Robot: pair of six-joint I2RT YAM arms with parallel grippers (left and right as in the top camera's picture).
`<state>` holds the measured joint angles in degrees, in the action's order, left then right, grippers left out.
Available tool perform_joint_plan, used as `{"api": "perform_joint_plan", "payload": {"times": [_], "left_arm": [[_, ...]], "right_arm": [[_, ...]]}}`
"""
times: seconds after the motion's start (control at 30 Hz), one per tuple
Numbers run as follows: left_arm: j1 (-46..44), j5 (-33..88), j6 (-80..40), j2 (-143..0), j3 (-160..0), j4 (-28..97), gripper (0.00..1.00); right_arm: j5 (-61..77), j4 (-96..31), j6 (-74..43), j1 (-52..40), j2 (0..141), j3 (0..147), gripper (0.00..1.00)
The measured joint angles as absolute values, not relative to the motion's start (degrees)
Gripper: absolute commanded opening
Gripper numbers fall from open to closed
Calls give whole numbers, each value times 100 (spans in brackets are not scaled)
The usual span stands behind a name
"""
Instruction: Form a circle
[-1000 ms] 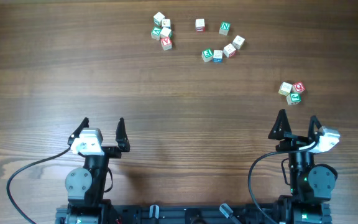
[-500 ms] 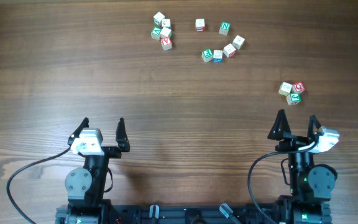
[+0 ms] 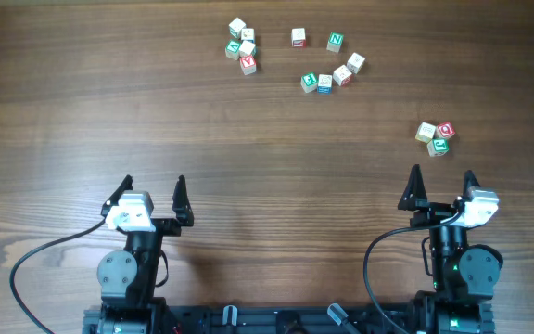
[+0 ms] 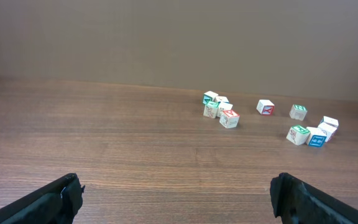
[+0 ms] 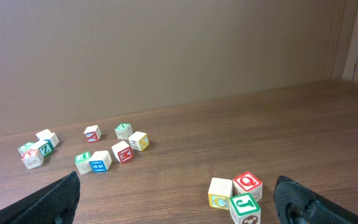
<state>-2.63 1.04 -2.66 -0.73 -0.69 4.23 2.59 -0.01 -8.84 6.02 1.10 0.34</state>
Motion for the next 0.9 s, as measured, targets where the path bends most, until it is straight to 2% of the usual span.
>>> {"api": "perform_joint_plan", "payload": {"times": [0.9], "left_arm": [[30,123,-266,-73,-69,423,100]], "right_arm": [[259,-1,-869,602,110,34,100]]}}
